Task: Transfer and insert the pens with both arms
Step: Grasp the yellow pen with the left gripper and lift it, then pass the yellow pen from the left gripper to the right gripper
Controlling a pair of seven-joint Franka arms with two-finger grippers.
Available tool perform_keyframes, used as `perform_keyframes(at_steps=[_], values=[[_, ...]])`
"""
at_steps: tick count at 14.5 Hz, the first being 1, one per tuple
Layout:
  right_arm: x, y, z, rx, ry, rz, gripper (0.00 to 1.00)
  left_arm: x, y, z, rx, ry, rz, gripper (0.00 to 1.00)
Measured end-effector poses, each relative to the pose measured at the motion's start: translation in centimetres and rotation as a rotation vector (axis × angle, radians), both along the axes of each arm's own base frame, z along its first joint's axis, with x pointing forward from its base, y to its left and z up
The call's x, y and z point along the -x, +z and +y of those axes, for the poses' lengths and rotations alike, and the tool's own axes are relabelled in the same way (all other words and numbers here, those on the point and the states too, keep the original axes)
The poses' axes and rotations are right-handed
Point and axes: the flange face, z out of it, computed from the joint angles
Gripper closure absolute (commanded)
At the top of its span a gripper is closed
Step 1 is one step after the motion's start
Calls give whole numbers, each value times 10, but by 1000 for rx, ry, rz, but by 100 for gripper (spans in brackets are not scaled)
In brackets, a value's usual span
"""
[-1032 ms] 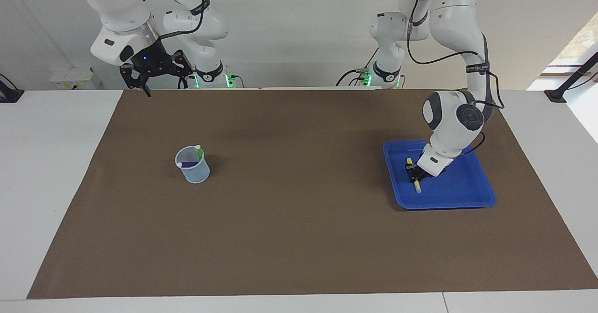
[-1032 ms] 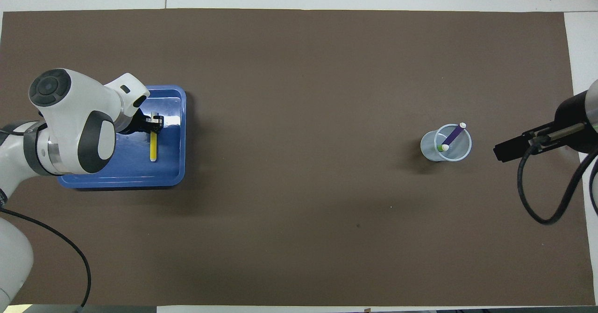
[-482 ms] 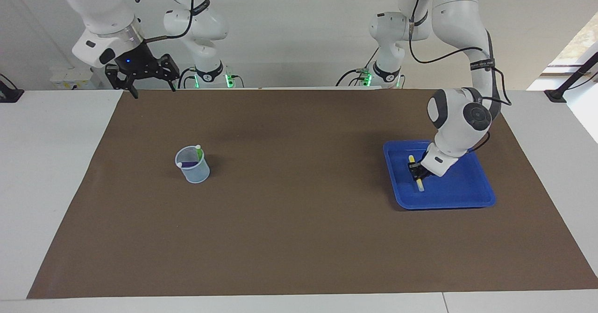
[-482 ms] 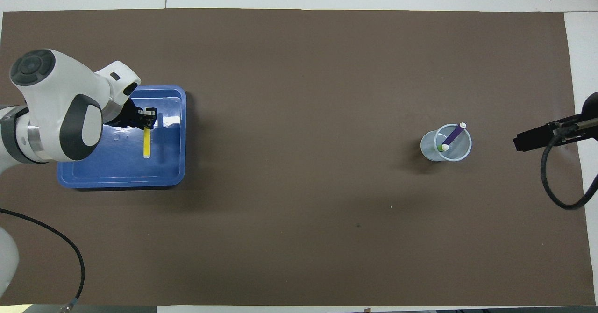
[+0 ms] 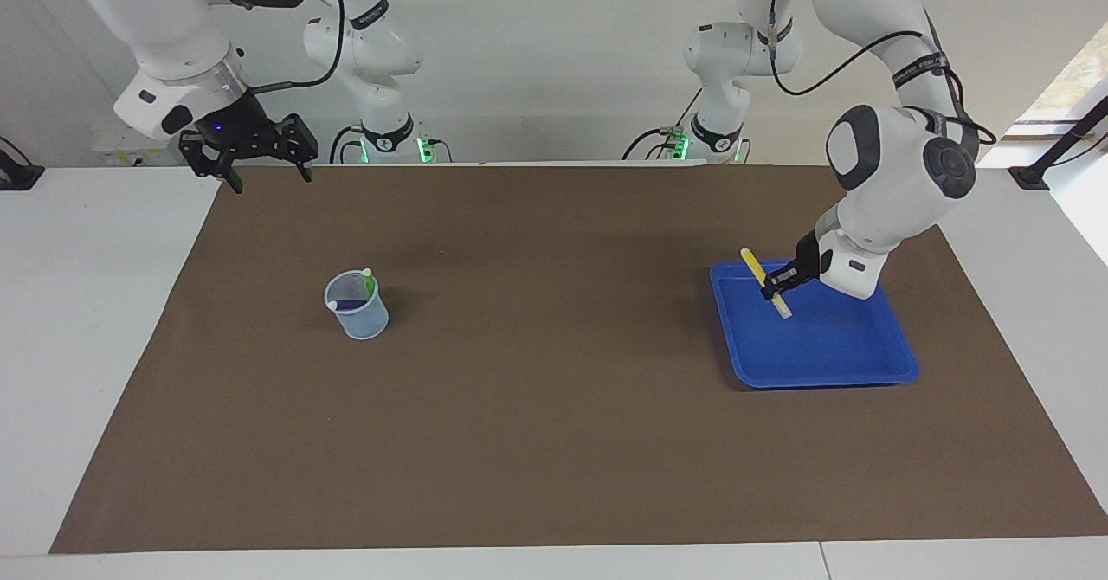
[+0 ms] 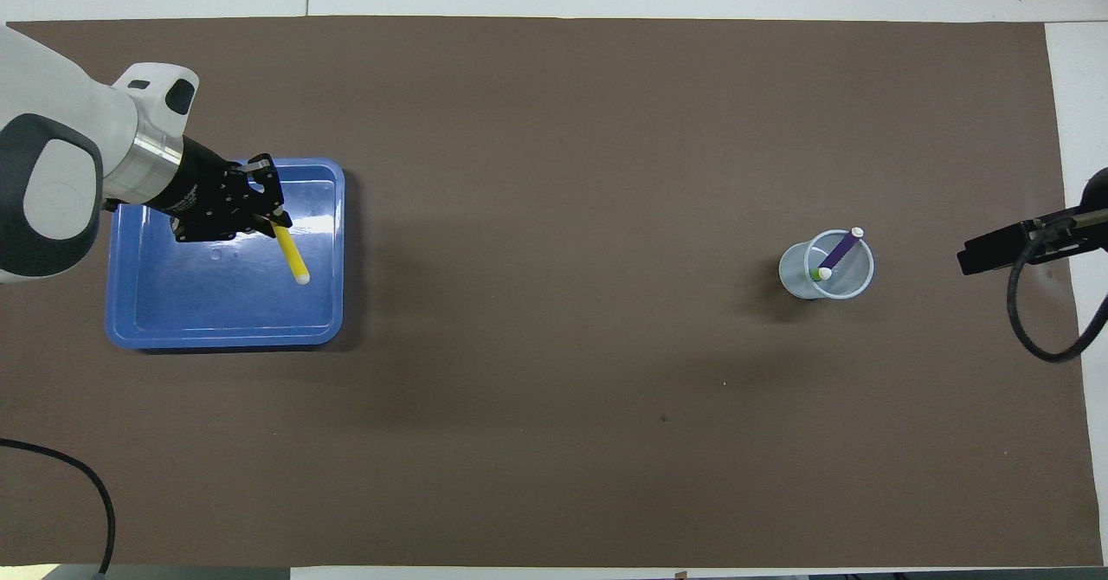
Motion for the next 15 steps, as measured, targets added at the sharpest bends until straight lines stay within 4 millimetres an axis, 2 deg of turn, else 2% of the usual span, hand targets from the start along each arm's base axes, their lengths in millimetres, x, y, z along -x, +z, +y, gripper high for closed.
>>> perform_keyframes(at_steps=[2,4,8,10,11,13,15], values=[[-4,-10,-8,-4,-13,19,0,7,21,-15,43,151,28,100],[-5,-11,-14,-5,-23,21,0,11,35,-25,89,248,53,100],[-3,-7,-7,-5,-10,20,0,9,57,-33,154,516,146,100],[1,-3,-2,-8,-2,22,0,13,60,-47,169,639,225,100],[4,-2,9,-21,15,35,0,16,61,-58,174,685,266,100],[8,0,46,-155,28,41,0,24,63,-86,192,752,348,100],[10,-1,77,-281,-66,66,0,34,64,-111,230,793,437,100]])
